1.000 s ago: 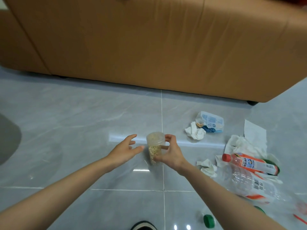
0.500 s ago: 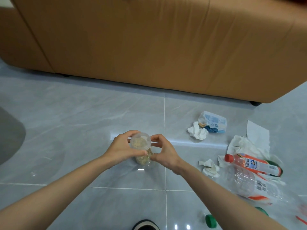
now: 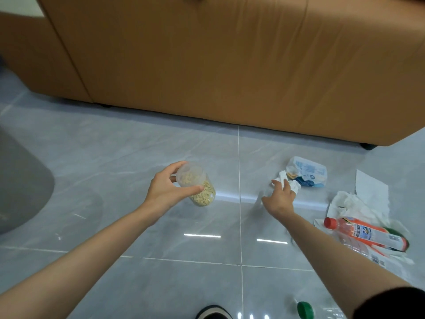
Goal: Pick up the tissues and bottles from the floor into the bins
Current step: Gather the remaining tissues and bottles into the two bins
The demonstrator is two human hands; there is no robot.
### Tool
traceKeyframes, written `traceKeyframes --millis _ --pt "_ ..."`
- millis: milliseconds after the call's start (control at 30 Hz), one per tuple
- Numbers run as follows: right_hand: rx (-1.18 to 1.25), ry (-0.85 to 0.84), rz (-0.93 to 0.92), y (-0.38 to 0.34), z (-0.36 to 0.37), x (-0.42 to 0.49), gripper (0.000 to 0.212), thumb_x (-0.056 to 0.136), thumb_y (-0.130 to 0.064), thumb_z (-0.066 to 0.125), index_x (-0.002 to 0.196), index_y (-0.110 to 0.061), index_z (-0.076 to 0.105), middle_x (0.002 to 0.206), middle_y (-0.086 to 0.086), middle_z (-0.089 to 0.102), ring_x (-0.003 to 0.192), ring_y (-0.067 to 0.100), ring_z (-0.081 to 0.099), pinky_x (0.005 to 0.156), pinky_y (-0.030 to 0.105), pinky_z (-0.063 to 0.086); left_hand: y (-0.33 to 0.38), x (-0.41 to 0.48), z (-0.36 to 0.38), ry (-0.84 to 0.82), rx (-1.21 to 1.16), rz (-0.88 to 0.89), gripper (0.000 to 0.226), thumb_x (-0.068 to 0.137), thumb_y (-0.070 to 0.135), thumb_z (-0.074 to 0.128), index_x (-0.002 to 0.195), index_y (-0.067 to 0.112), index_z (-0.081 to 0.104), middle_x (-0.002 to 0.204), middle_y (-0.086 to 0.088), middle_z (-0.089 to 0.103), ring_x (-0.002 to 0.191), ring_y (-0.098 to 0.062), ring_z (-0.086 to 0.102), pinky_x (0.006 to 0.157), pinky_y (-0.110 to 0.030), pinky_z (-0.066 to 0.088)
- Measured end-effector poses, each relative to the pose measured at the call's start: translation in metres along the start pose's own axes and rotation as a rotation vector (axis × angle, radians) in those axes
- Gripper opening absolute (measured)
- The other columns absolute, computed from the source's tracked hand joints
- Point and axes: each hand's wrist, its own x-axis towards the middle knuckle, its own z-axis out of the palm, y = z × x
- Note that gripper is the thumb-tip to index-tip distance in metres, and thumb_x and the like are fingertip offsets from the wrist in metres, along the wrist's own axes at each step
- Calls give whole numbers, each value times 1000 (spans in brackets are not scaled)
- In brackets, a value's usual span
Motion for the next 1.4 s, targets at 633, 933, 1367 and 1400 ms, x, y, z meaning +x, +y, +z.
traceKeyframes --millis 633,933,1367,1400 --pt "109 39 -98 21 -7 -2 8 85 -22 64 92 -21 68 103 6 65 85 20 61 73 28 48 -9 3 9 -10 48 -8 68 59 22 89 119 28 59 107 17 61 102 -3 56 75 -13 43" --pt "724 -273 -56 -40 -3 -13 9 87 -12 62 94 -10 67 87 3 64 80 17 61 78 30 54 -12 -2 -5 14 78 16 68 59 23 90 119 30 58 110 17 61 102 1 54 78 -12 42" --pt "797 -435 -293 -165 5 -74 6 91 -20 56 87 -16 55 74 3 61 62 18 56 57 26 45 -10 -19 -73 205 120 62 73 56 19 90 120 29 57 111 14 60 102 -5 56 88 -30 53" --pt "789 -432 -320 -178 6 -81 7 93 -21 54 87 -18 55 74 1 61 62 15 55 54 21 44 -11 -22 -80 225 118 67 73 56 18 90 120 28 58 111 12 61 102 -6 56 87 -30 53"
